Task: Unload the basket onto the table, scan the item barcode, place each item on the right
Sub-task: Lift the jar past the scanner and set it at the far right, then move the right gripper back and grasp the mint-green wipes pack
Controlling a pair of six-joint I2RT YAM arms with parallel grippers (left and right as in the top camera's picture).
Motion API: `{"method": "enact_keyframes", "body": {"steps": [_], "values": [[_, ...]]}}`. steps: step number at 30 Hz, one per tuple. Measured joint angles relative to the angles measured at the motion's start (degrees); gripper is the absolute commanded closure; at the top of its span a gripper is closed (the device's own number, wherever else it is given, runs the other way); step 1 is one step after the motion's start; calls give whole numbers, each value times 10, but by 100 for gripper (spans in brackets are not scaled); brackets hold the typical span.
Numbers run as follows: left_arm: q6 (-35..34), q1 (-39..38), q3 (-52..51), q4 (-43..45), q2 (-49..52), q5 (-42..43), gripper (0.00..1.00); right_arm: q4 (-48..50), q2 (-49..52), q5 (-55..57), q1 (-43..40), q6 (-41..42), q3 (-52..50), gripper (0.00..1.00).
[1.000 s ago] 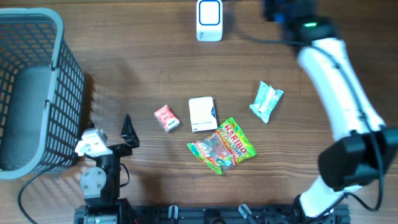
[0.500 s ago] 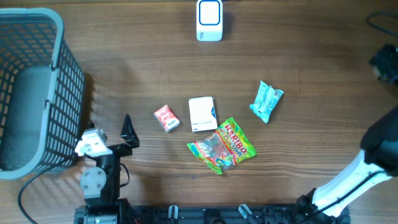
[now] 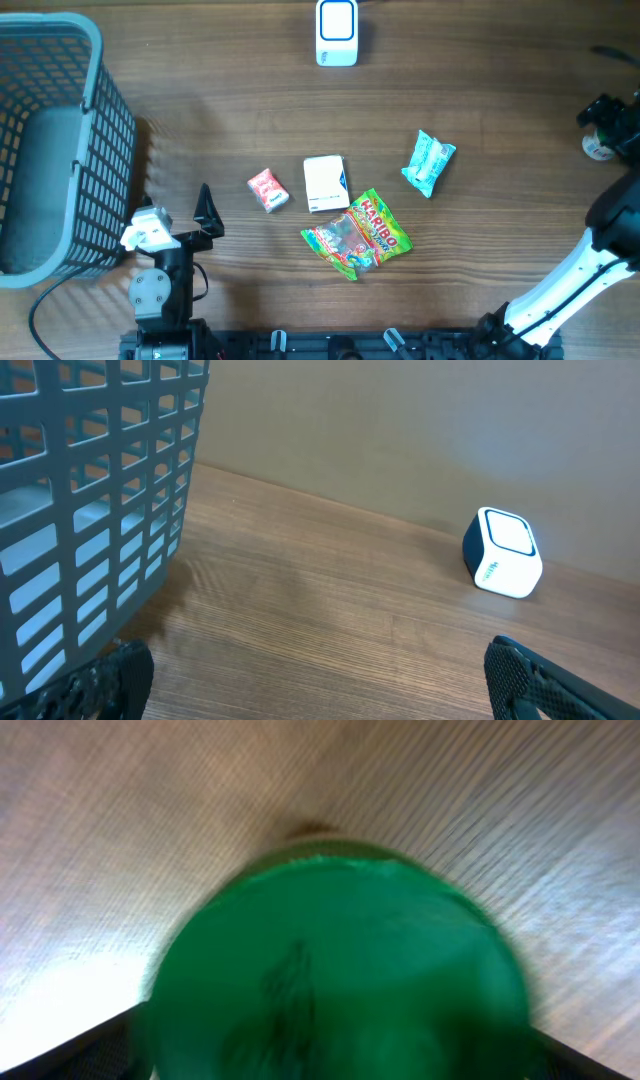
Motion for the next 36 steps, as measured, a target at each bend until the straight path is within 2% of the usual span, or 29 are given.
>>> {"method": "enact_keyframes", "body": {"steps": [3, 8, 12, 15, 19, 22, 26, 28, 32, 34, 36], "values": [[0, 0, 0, 0, 0, 0, 0, -40, -52, -21, 0, 31, 43, 0], [0, 0, 0, 0, 0, 0, 0, -105, -200, -134, 26, 106, 78, 0], [0, 0, 0, 0, 0, 0, 0, -205, -236, -155, 130, 135, 83, 0], [0, 0, 0, 0, 0, 0, 0, -208, -221, -121, 279, 142, 38, 0], [0, 0, 0, 0, 0, 0, 0, -194, -205, -101, 402, 150, -8, 0], [0, 0, 0, 0, 0, 0, 0, -190, -191, -52, 486, 197, -34, 0], [0, 0, 0, 0, 0, 0, 0, -196, -143, 16, 539, 262, -35, 6], [0, 0, 0, 0, 0, 0, 0, -201, -88, 48, 559, 295, -36, 7], [0, 0, 0, 0, 0, 0, 0, -226, -23, 101, 569, 330, -38, 8], [0, 0, 0, 0, 0, 0, 0, -233, 0, 128, 569, 341, -40, 18], [0, 0, 0, 0, 0, 0, 0, -235, 8, 139, 569, 347, -41, 20]]}}
